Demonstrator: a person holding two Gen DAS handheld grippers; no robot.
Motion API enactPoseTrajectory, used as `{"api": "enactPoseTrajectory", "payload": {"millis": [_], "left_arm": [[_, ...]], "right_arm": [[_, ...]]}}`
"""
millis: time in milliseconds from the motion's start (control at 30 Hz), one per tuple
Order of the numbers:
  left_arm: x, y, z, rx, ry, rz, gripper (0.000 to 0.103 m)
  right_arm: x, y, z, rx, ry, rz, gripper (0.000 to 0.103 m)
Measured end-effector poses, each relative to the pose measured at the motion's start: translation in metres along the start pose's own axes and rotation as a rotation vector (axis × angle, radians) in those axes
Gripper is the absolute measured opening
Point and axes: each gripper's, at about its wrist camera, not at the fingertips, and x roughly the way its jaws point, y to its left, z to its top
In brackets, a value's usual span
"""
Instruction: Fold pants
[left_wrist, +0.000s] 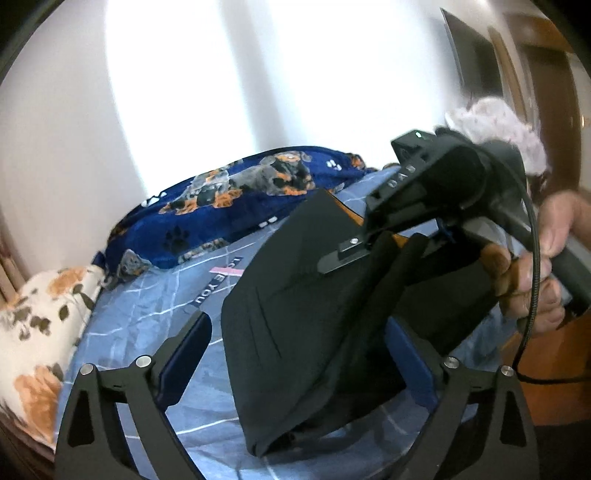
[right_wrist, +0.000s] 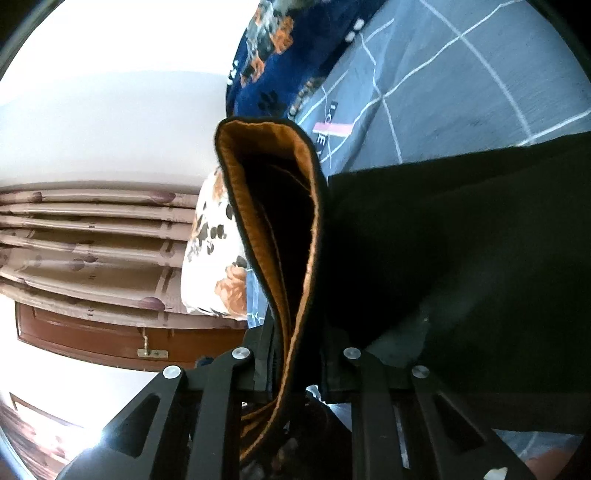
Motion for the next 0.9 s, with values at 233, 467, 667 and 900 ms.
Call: {"api": "enactPoseTrajectory", "payload": {"millis": [233,467,667,900], "left_arm": [[-0.012,-0.014,0.001,0.053,-0.028,-0.124,0.096],[-0.003,-0.007,0.005,0.034,-0.003,-0.071,0.097],[0.026,0.011,0.001,-0.051,0.095,-0.086,0.097],[0.043,0.011,0.001,-0.080,0.139,-0.109,0.097]], "right_arm": [[-0.038,-0.035,0.004,0.081,-0.089,0.013,0.016],[-0.081,-0.056,0.004,0.095,-0.159,0.004,0.016],[-0.120,-0.085,0.000,0.129,-0.230,-0.001,0.016],[-0.132,-0.117,-0.006,0.168,-0.265,0.009,0.016]]}}
